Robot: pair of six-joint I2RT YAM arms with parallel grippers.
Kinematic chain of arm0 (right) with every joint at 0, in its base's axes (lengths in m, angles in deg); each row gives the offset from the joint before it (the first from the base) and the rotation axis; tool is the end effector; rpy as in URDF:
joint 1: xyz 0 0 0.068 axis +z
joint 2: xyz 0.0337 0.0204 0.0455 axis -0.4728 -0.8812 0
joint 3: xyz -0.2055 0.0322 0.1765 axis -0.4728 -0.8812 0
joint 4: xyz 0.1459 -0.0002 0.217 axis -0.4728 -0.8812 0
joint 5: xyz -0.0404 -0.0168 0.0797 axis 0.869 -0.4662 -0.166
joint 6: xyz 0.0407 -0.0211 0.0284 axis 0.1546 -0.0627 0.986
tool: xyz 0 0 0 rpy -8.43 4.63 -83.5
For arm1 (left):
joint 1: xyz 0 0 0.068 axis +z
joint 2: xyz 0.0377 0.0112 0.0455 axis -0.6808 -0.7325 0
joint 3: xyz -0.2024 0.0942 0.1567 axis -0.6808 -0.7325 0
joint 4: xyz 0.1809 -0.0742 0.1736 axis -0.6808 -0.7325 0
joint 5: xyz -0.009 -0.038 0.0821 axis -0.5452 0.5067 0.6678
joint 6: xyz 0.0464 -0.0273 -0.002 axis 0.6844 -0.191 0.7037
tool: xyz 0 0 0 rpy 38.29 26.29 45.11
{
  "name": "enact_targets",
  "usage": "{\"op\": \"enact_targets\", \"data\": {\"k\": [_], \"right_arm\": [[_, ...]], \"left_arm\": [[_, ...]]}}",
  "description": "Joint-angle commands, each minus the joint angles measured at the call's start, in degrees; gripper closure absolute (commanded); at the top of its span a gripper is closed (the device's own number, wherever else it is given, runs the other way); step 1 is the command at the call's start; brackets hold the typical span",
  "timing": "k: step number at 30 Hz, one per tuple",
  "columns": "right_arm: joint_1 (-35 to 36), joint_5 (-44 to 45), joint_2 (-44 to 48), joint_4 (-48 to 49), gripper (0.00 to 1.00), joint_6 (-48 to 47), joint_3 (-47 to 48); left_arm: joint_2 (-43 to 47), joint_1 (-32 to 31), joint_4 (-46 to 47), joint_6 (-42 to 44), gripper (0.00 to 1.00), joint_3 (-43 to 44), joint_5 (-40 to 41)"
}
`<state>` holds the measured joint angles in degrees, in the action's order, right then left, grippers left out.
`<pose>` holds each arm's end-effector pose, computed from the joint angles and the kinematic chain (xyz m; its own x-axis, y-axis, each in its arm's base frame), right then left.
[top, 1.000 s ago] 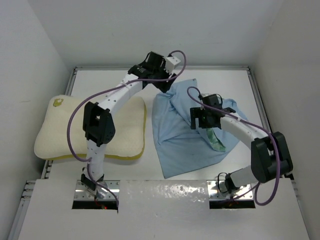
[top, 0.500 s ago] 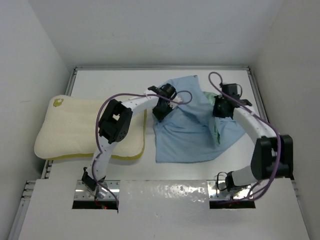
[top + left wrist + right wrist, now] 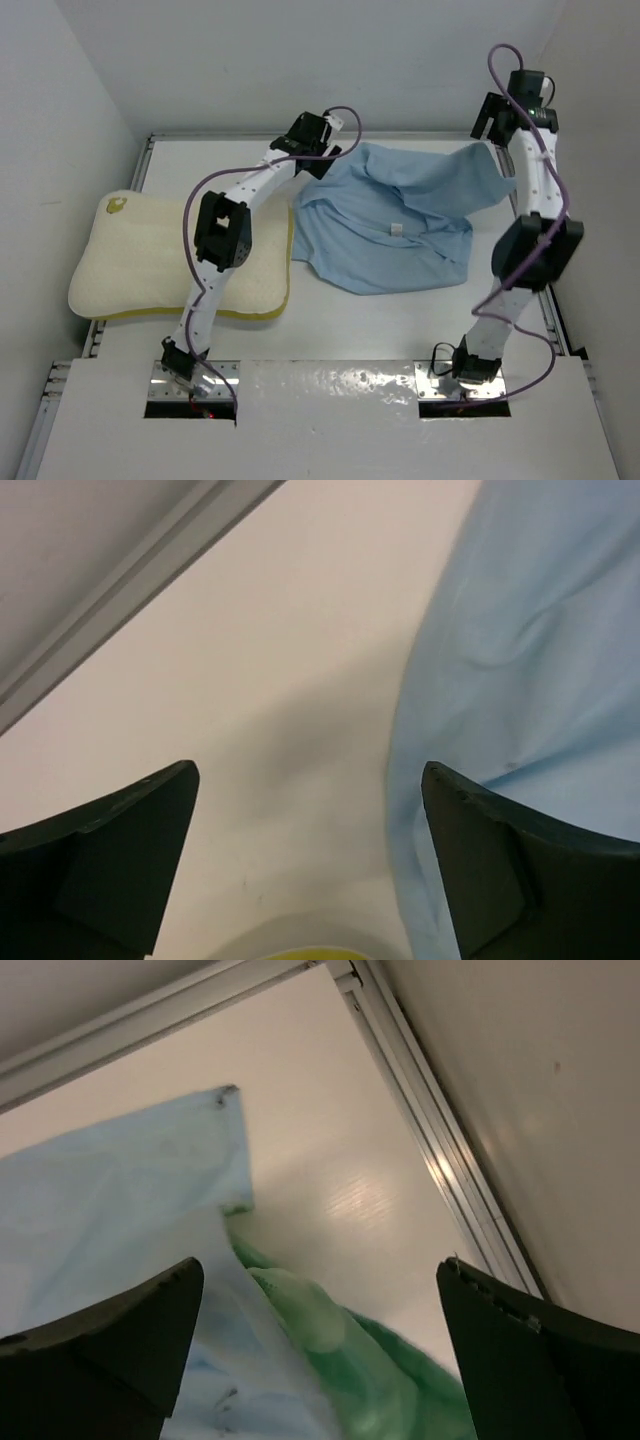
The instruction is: Put the pillow into the pillowcase
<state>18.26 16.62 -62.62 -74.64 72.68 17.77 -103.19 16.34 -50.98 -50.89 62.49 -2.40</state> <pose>0.4070 -0.0811 0.3639 -0.4784 0.3805 -0.7915 0.5427 0.8366 0.0742 0.4976 -0.2375 0.2223 -0.4922 0.6215 -0.6094 0.4438 0.7815 0.4386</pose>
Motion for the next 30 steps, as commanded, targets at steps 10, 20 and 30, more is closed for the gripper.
{"op": "enact_targets", "data": {"k": [10,20,30], "right_arm": [[15.49,-17.24,21.94,18.48,1.0,-18.1,-38.91],[18.92,-30.18,9.33,27.37,0.31,-19.85,-43.77],[20.59,-26.15,-5.9,36.77,0.36,-13.36,-40.08]], "left_arm": [[18.68,-11.48,-13.53,4.02,0.58,-19.99,-26.36],[13.93,-10.88,-7.75,-13.64,0.24,-29.93,-17.68],[11.56,-10.08,-5.99,-14.36,0.31,-32.14,-18.3]]}}
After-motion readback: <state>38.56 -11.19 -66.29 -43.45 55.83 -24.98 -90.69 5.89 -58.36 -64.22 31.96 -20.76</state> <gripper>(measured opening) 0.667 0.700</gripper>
